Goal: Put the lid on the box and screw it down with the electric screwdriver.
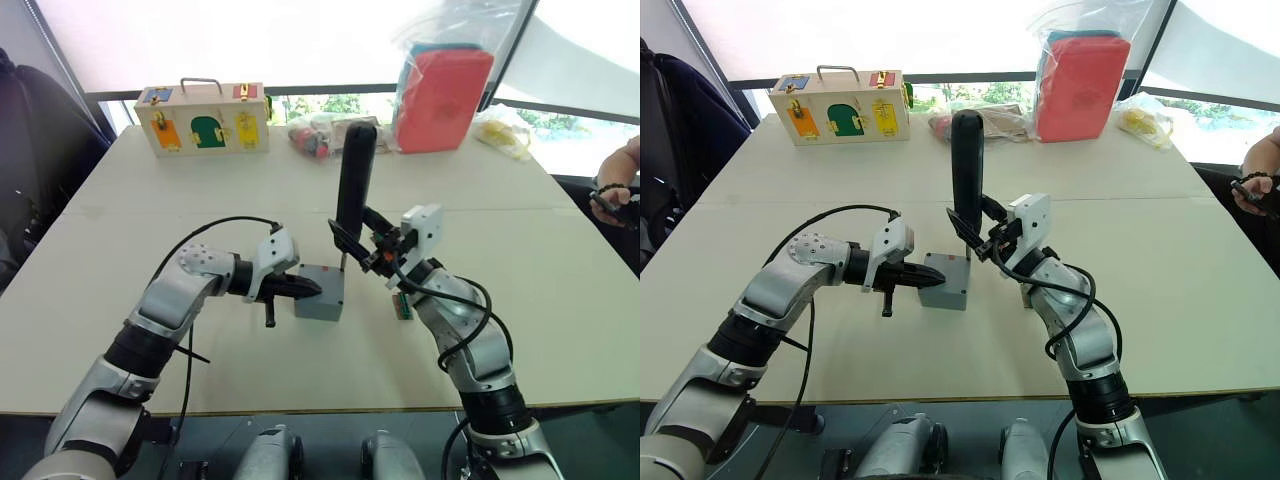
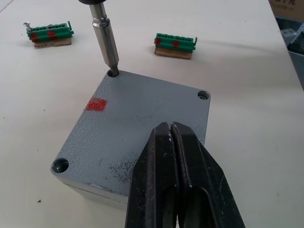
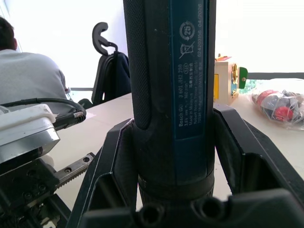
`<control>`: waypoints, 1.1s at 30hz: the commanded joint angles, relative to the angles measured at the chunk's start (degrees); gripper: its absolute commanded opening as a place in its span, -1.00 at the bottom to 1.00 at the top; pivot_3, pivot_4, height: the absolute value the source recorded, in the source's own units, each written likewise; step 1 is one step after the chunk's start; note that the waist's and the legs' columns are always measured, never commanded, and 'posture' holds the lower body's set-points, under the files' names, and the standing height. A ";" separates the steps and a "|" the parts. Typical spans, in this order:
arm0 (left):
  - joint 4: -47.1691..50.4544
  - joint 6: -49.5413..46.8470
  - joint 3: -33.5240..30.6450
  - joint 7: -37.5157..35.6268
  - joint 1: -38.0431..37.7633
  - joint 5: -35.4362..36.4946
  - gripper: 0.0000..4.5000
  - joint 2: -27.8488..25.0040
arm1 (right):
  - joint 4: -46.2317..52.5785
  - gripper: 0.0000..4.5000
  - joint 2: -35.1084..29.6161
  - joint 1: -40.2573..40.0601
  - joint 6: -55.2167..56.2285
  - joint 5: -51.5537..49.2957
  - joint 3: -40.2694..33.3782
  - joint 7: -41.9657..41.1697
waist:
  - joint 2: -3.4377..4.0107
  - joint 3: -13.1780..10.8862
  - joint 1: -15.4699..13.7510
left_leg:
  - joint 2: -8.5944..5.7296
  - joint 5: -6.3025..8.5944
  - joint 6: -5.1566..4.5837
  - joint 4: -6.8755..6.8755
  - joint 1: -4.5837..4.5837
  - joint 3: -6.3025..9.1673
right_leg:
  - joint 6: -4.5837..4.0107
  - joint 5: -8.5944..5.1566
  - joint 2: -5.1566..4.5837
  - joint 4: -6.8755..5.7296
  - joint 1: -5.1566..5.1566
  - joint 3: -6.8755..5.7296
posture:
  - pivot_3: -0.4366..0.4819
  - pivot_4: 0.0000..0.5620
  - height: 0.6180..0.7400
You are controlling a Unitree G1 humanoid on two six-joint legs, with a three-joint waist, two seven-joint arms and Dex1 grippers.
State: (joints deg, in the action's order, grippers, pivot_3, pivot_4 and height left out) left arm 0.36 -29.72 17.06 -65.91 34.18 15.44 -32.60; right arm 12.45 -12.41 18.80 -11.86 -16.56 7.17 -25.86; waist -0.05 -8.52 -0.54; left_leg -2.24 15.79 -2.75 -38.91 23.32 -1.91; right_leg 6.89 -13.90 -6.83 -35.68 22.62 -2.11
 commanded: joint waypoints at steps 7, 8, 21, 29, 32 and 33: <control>0.48 -0.31 0.55 -0.27 -0.46 -0.82 -1.00 -0.50 | -6.17 -0.17 -0.16 -3.44 -4.43 1.78 1.93 0.01 | -0.01 0.22 0.03 | 0.00 0.04 0.01 0.04 0.00 0.03 | -0.19 -0.11 -0.02 0.04 0.00 0.01 | -0.05 -0.47 1.00; 0.51 -0.34 0.60 -0.22 -0.45 -0.84 -1.00 -0.42 | -6.04 -0.17 -0.22 -3.52 -4.43 1.75 1.91 -0.03 | -0.01 0.23 0.03 | 0.00 0.05 0.01 0.04 0.00 0.03 | -0.20 -0.11 -0.03 0.04 0.00 0.03 | -0.05 -0.47 1.00; 0.16 -0.39 0.84 0.22 -0.63 -0.86 -1.00 0.29 | -3.64 -0.17 -0.85 -1.57 -5.12 1.24 0.85 0.06 | -0.01 0.28 0.02 | 0.01 0.13 0.07 0.24 0.00 0.08 | -0.21 -0.10 -0.19 0.24 0.01 0.09 | -0.05 -0.47 1.00; -1.74 0.06 -0.84 -0.10 -1.47 0.46 -1.00 0.51 | 8.79 -0.17 -4.65 10.57 -15.55 -5.26 -4.65 -0.36 | 0.06 0.18 -0.09 | -0.04 0.09 0.16 0.57 0.08 0.08 | -0.24 -0.08 -0.34 0.35 0.24 0.09 | -0.05 -0.47 1.00; -3.26 -0.69 -3.26 0.68 -1.72 2.89 -1.00 2.34 | 12.06 -0.17 -7.50 15.69 -19.44 -8.42 -5.99 -2.14 | 0.22 0.02 -0.07 | -0.06 0.05 0.20 0.66 0.29 0.04 | -0.24 -0.08 -0.38 0.35 0.52 0.09 | -0.05 -0.47 1.00; -3.55 -0.72 -3.64 0.84 -1.72 3.07 -1.00 2.64 | 12.42 -0.17 -7.88 16.46 -20.26 -8.93 -6.26 -2.20 | 0.22 0.00 -0.01 | -0.06 0.04 0.21 0.66 0.36 0.04 | -0.23 -0.08 -0.38 0.34 0.59 0.08 | -0.05 -0.47 1.00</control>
State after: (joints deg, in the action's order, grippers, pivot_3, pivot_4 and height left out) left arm -2.10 -29.72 14.08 -65.77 33.17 18.13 -30.21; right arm 19.66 -20.17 32.28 -32.10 -22.95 3.18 -27.52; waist 0.17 -8.52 -0.54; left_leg -2.29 15.80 -2.51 -38.23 23.83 -1.88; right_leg 6.67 -13.96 -7.20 -35.36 23.23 -2.04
